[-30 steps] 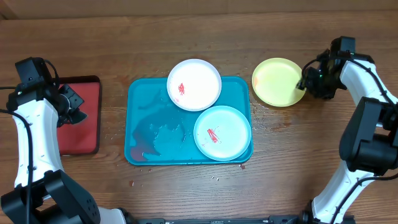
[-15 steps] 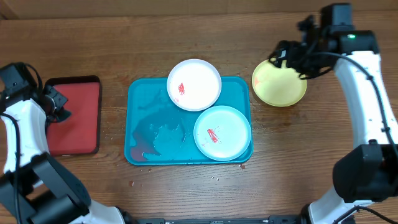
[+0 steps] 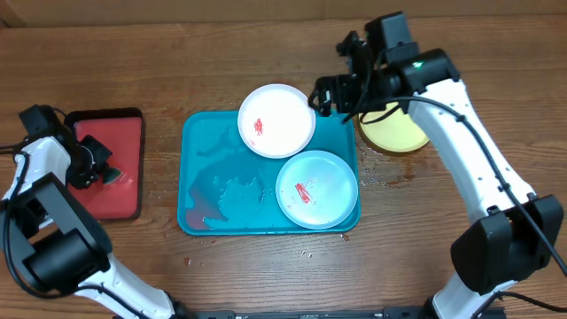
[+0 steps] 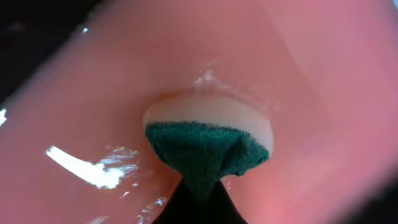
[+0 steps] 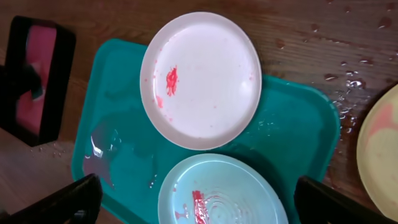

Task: Clean dirty plates on tray and stack at the side
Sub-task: 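Move the right gripper to the white plate and grip its rim, then slide the white plate toward the tray's left side with the right gripper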

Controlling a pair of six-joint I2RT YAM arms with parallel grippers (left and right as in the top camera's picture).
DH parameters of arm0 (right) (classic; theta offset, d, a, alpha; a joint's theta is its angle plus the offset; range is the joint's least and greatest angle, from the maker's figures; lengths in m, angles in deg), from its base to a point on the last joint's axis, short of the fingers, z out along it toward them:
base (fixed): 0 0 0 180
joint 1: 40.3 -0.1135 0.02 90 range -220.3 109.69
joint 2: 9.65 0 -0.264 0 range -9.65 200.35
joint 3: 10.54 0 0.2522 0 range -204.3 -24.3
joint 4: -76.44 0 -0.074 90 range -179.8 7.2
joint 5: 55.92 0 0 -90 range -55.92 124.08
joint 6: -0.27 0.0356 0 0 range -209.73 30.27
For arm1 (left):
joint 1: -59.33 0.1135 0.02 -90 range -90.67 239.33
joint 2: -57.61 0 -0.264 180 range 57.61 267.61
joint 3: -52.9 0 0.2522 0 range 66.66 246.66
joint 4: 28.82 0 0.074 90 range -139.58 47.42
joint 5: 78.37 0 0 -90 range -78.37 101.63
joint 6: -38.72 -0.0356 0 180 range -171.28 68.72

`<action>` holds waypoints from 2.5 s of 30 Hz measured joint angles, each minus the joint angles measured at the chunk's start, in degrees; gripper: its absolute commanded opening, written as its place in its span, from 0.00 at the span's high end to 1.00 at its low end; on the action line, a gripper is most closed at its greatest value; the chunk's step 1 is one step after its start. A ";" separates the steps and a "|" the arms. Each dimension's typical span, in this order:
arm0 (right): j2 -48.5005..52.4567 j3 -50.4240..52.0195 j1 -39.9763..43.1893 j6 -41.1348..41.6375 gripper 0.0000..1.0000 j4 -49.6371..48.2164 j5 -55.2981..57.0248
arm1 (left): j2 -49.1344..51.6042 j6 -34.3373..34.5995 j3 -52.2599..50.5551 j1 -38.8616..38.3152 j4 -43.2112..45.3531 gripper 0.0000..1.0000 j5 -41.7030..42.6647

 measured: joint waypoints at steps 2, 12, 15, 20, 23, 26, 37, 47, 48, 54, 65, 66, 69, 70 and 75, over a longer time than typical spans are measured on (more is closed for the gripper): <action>0.00 0.00 -1.73 0.00 0.00 0.02 1.97 | 0.50 -0.11 0.07 0.00 0.24 0.96 0.11; 0.00 0.00 -6.95 0.31 0.00 -1.40 6.91 | 0.50 -0.13 3.04 0.00 -5.16 0.96 0.02; 0.00 0.00 -6.93 0.66 0.00 -2.58 7.54 | 0.04 -0.15 5.25 0.00 -8.55 0.96 0.00; 0.13 1.01 -6.95 1.09 0.00 -5.90 7.69 | -7.10 -0.61 7.06 0.00 -7.67 0.96 -0.96; 1.11 1.40 -6.93 1.55 0.00 -6.14 7.72 | -9.88 -1.22 8.68 0.00 -6.60 0.96 -1.66; 2.36 1.44 -6.93 1.81 0.00 -6.38 7.67 | -9.73 -2.16 8.44 0.00 -6.95 0.95 -1.66; 14.51 1.75 -6.93 5.62 0.23 -14.40 12.68 | -9.33 -3.26 7.63 -0.39 -9.53 0.96 -0.81; 19.58 1.88 -6.93 9.29 0.34 -18.73 17.31 | -9.33 -4.02 7.54 -0.39 -10.86 0.96 -0.57; 19.69 1.88 -6.95 9.44 0.34 -19.04 17.59 | -9.33 -4.02 7.54 -0.39 -10.86 0.96 -0.57; 21.77 1.90 -6.93 10.08 0.54 -19.80 18.18 | -9.33 -4.04 7.54 -0.39 -10.86 0.96 -0.55; 23.19 1.86 -6.93 10.40 0.96 -20.44 13.81 | -9.33 -4.07 7.54 -0.39 -10.84 0.96 -0.52; 23.19 1.75 -6.95 10.32 0.96 -20.24 12.79 | -9.33 -4.07 7.54 -0.39 -10.86 0.96 -0.55; 23.19 1.64 -7.15 10.29 0.96 -17.86 9.53 | -9.33 -4.09 7.54 -0.39 -10.86 0.96 -0.55; 23.19 1.31 -7.43 10.29 0.96 -16.11 8.74 | -9.33 -4.11 7.54 -0.39 -10.84 0.96 -0.55; 23.30 -0.46 -10.38 10.29 0.96 -9.99 7.34 | -9.33 -4.20 7.54 -0.39 -10.86 0.96 -0.55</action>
